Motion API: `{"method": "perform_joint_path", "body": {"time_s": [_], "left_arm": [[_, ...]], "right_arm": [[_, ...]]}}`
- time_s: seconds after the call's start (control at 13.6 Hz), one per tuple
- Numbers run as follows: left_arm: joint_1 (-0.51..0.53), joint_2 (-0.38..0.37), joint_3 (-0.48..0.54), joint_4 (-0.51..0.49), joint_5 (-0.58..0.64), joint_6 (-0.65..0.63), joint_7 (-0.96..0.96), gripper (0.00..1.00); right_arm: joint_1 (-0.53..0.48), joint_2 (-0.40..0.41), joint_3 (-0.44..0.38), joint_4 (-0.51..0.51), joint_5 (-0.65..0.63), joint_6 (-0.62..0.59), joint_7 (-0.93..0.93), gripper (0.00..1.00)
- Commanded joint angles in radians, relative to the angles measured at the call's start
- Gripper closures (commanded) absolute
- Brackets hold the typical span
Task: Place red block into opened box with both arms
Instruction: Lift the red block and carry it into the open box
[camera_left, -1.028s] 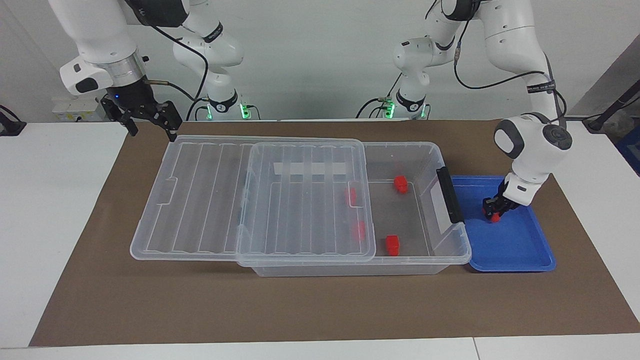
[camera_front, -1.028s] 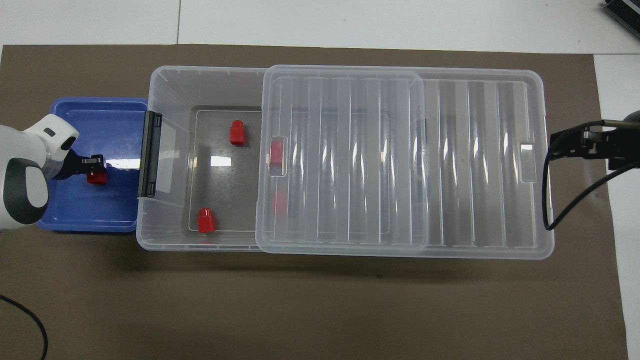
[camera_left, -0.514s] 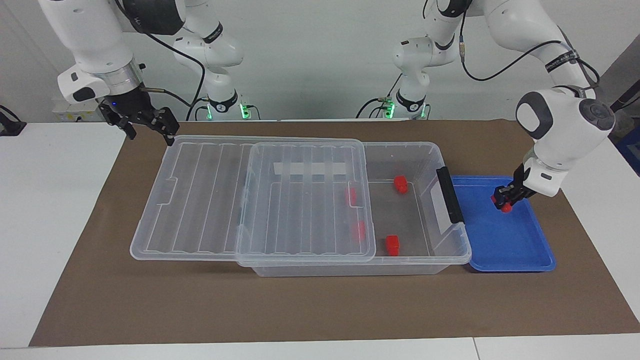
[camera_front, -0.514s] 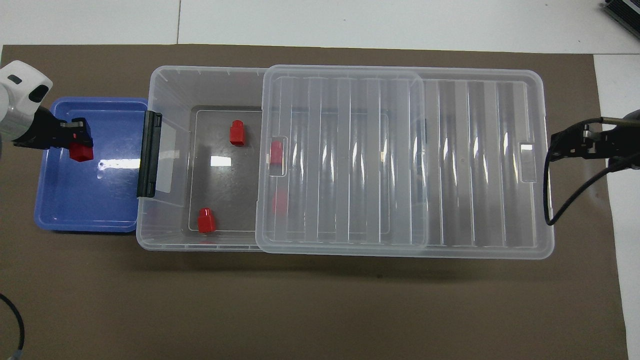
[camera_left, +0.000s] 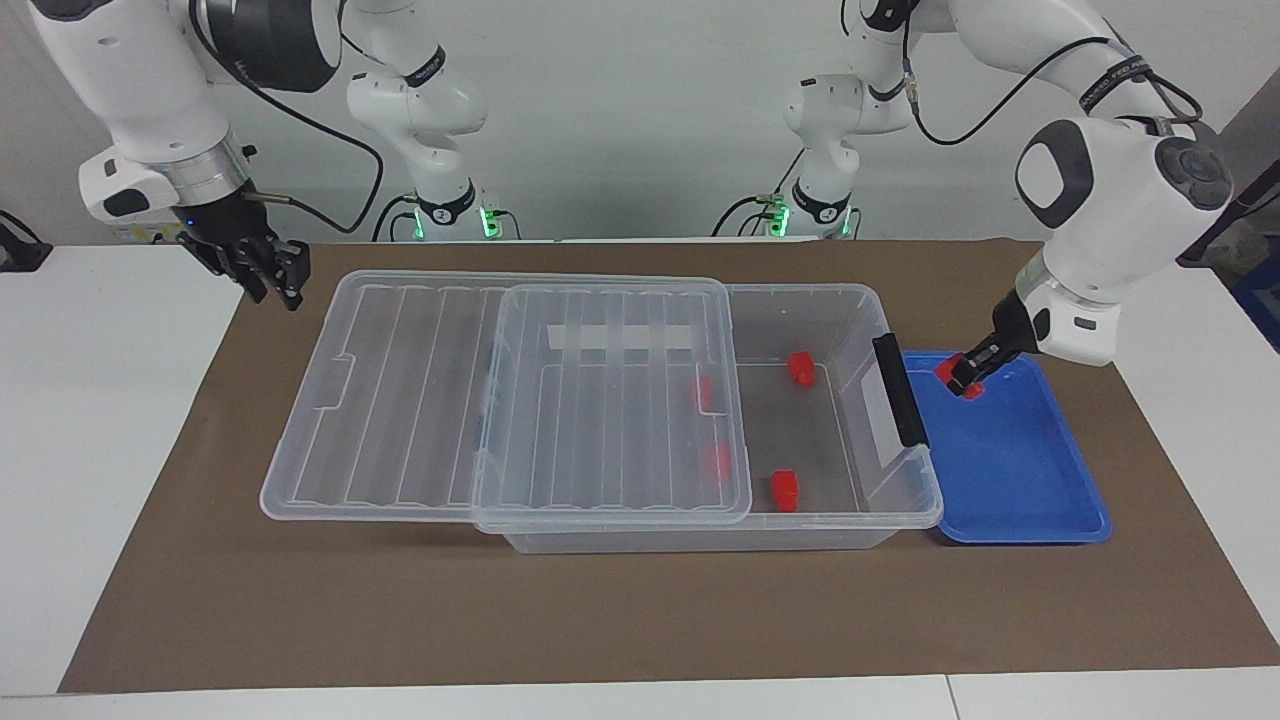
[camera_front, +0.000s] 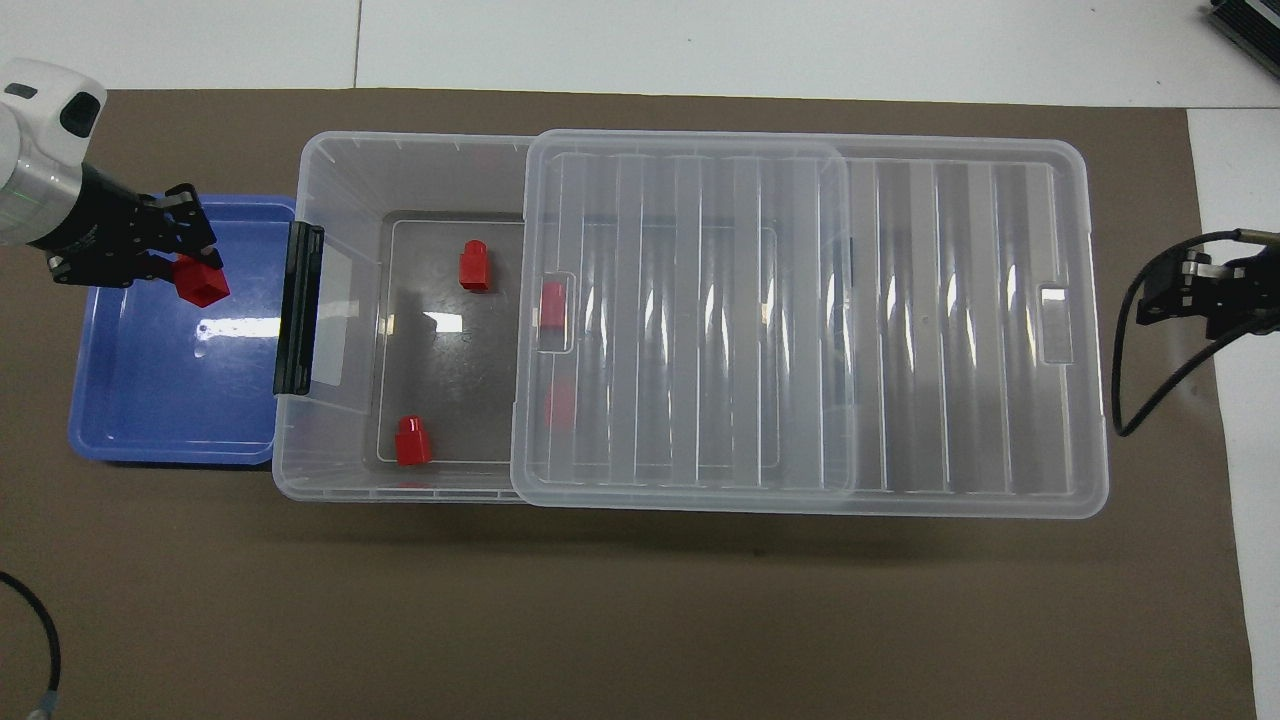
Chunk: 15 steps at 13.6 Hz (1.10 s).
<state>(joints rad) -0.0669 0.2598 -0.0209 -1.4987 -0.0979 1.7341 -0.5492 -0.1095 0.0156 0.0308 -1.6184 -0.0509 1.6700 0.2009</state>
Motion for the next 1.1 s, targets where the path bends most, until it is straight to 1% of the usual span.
{"method": "perform_joint_path", "body": {"time_s": [0.0,0.15,0.22,0.29,0.44,0.51,0.59,0.73,0.95,1.03], "left_arm": [[-0.132,0.007,0.013,0.017,0.013,0.018,-0.147,0.84],[-0.2,-0.01,0.013,-0.006,0.055,0.065,-0.164,0.84],[-0.22,-0.022,0.015,-0.05,0.056,0.103,-0.169,0.84],[-0.232,-0.048,0.013,-0.119,0.058,0.169,-0.169,0.84],[-0.26,-0.105,0.015,-0.333,0.064,0.386,-0.169,0.84],[-0.261,-0.116,0.013,-0.41,0.084,0.471,-0.17,0.84],[-0.267,-0.105,0.013,-0.44,0.108,0.511,-0.17,0.84],[-0.269,-0.068,0.013,-0.46,0.133,0.539,-0.169,0.84],[-0.269,-0.059,0.013,-0.55,0.136,0.662,-0.169,0.84],[-0.271,-0.038,0.013,-0.554,0.136,0.685,-0.17,0.84]], "right_arm": [[-0.045,-0.051,0.004,-0.118,0.01,0.105,-0.024,1.0],[-0.067,-0.049,0.003,-0.142,0.019,0.144,-0.024,1.0],[-0.078,-0.046,0.003,-0.158,0.029,0.164,-0.029,1.0],[-0.094,-0.042,0.003,-0.173,0.042,0.194,-0.049,1.0],[-0.122,-0.036,0.003,-0.216,0.049,0.256,-0.09,1.0],[-0.128,-0.036,0.003,-0.242,0.051,0.287,-0.1,1.0],[-0.131,-0.036,0.003,-0.256,0.051,0.306,-0.106,1.0],[-0.134,-0.025,0.001,-0.268,0.051,0.316,-0.11,1.0],[-0.148,-0.013,0.003,-0.32,0.051,0.39,-0.112,1.0],[-0.147,-0.011,0.003,-0.334,0.051,0.411,-0.112,1.0]]}}
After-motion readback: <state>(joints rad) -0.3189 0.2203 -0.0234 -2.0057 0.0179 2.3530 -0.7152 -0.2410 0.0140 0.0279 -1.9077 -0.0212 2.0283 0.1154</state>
